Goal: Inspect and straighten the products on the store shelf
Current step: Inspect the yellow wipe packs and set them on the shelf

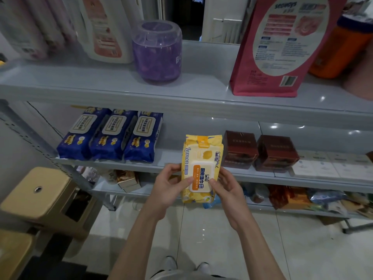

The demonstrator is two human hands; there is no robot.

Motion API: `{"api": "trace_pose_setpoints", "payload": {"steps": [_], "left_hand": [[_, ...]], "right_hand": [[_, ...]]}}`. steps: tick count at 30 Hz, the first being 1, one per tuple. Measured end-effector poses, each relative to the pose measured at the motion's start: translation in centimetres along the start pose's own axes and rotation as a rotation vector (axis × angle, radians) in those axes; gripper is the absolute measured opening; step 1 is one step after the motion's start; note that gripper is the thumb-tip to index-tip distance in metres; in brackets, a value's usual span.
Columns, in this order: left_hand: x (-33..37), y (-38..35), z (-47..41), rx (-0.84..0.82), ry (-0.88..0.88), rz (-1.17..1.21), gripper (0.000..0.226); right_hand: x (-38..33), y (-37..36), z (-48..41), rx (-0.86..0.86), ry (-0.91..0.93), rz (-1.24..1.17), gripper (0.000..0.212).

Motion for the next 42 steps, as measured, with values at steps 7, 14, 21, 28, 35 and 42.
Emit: {"api": "trace_pose_setpoints", "payload": {"steps": [7,14,21,28,35,42], "left_hand": [[0.5,-0.2,-0.6,0.012,0.017,0.036,0.044],[0.6,-0.1,-1.3,0.001,0.028,0.091,0.034],[0.1,0.1,-1.8,-0.007,0.042,0.128,0.029],[-0.4,0.2,-2.1,0.055,0.075,0.079,0.055],[-1.0,-0.6,-1.6,-0.092,0.091,0.083,0.032],[0.2,-0.9,-1.3,-0.112,0.046,0.11,0.047]], "right_hand": [[-0.9,-0.8,-0.2,0.013,0.008,-0.043,0.045],[-2.3,-2.3,-0.4,0.068,0.107,0.047,0.048],[-3.1,-3.2,-0.5,0.081,0.139,0.147,0.049],[-3.4,-3.3,-0.2,-0.011,0.094,0.095,0.052],[-2.3,-1.7,-0.6,0.132,0.018,0.011,0.034],[-2.3,-0.8,-0.8,0.115,-0.065,-0.072,0.03]]}}
Point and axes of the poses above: each hand's wrist, its own z-axis away from the middle knuckle, its own y-axis out of the back of the hand, x = y × z, the point moved 7 cm from there along -z, towards the middle knuckle, and after that the axes turned 8 degrees about -z, right-handed, at the moved point
